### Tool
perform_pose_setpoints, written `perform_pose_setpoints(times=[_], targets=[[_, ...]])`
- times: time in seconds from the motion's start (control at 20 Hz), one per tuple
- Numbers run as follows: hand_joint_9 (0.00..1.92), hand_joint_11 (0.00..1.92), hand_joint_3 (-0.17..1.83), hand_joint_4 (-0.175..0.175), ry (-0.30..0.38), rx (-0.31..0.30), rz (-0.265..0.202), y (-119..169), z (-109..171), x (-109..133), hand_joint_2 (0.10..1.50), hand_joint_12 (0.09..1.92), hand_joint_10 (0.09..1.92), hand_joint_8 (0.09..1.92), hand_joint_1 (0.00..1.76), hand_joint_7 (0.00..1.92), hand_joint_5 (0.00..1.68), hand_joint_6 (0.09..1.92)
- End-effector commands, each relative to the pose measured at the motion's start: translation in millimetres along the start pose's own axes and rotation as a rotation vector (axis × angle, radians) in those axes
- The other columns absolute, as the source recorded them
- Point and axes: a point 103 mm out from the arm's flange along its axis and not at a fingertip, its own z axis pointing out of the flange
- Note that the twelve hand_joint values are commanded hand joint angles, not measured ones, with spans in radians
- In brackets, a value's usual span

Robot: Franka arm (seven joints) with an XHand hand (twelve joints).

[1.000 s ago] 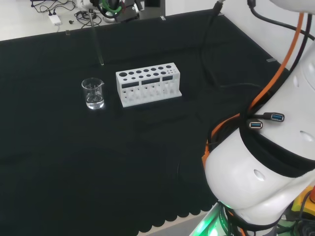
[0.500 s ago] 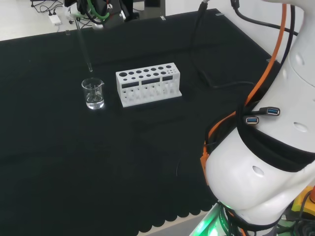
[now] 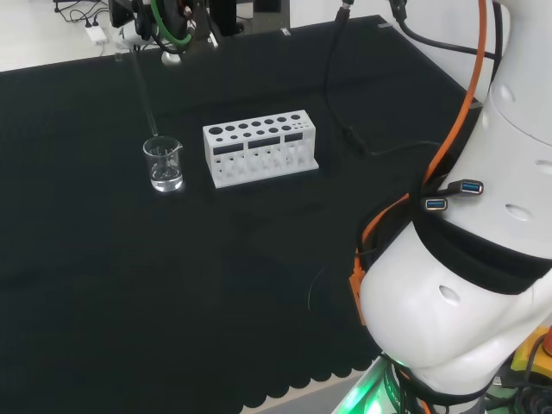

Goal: Stir in the beaker to the left of the white test tube rack with the glass rod.

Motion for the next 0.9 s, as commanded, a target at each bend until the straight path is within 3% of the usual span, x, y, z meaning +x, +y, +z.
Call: perform_pose_setpoints(times=[0.05,0.9], targets=[[1.64,1.64,-0.1,-0.175,0.013,0.008,0.0,7,15,-10,1.07,0.61,0.75,0.94,1.31,1.21,1.26,0.22],[1.63,1.64,-0.09,-0.175,0.01,0.036,0.005,14,50,-18,1.07,0.61,0.76,0.93,1.31,1.21,1.26,0.23]])
